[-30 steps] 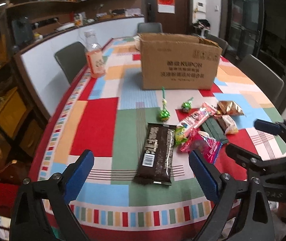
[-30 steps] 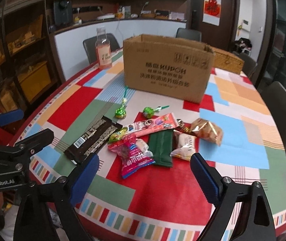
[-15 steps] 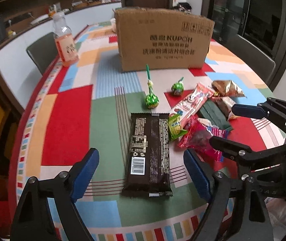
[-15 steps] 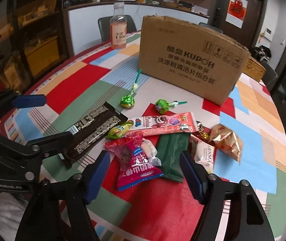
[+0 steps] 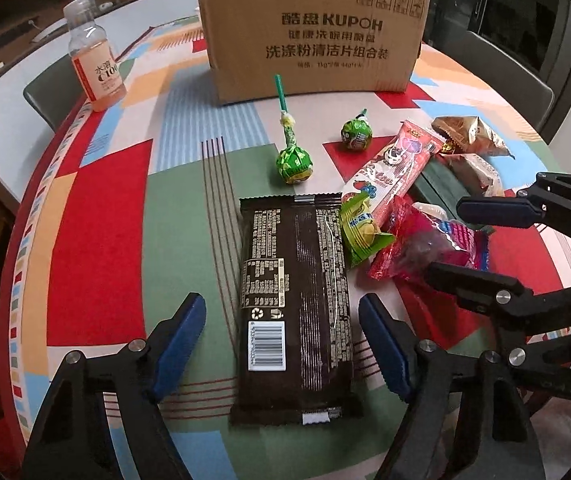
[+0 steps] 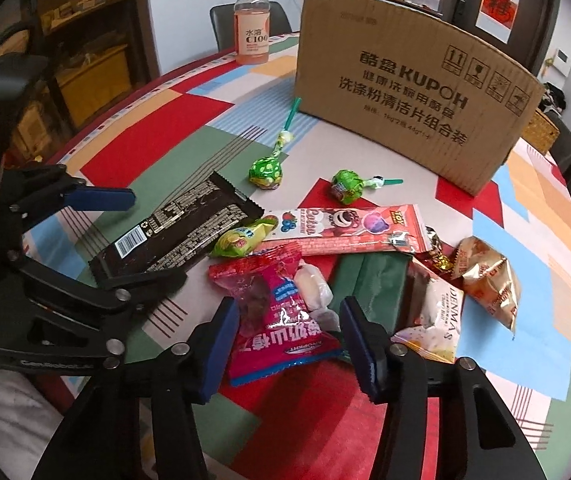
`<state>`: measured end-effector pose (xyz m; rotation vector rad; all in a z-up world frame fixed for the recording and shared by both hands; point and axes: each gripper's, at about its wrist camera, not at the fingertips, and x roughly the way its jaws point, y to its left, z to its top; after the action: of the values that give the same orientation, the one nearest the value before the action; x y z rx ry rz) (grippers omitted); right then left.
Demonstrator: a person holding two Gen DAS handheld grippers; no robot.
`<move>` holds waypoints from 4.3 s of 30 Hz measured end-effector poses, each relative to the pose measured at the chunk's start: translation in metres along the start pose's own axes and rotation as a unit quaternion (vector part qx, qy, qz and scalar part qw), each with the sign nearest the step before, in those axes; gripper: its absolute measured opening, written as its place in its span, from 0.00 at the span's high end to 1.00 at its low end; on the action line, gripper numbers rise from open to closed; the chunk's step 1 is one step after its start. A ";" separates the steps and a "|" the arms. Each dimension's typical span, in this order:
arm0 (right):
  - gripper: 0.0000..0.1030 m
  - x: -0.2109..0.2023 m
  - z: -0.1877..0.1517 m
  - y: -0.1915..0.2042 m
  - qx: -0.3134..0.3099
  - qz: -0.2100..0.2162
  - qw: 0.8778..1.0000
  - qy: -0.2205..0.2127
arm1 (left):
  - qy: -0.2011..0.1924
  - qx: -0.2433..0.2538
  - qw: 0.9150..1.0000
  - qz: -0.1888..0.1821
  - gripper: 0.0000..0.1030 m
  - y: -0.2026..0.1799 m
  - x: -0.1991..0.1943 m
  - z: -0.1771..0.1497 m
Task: Organize snacks
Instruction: 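Grasp the dark chocolate bar with the left tool while the right grasps the pink candy bag, then carry both snacks over the cardboard box and open both tools to drop them, then grasp the green wafer pack with the left tool while the right grasps the DENMAS bag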
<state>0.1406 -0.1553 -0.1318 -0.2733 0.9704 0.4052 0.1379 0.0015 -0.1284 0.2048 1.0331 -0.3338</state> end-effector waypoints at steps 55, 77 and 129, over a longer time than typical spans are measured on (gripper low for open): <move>0.69 -0.097 0.068 -0.072 0.105 -0.040 0.978 -0.178 | -0.199 -0.005 0.980 0.030 0.52 -0.010 -0.105 0.115; 0.69 -0.091 0.172 -0.160 0.137 -0.075 0.963 -0.221 | -0.222 0.010 0.975 0.028 0.52 0.004 -0.088 0.255; 0.49 -0.098 0.079 -0.103 0.157 -0.041 0.974 -0.156 | -0.157 -0.027 0.987 0.019 0.28 -0.010 -0.114 0.114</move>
<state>0.1962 -0.2357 -0.0023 0.0394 0.6988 0.2058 0.1730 -0.0243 0.0275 0.1181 0.7256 -0.2918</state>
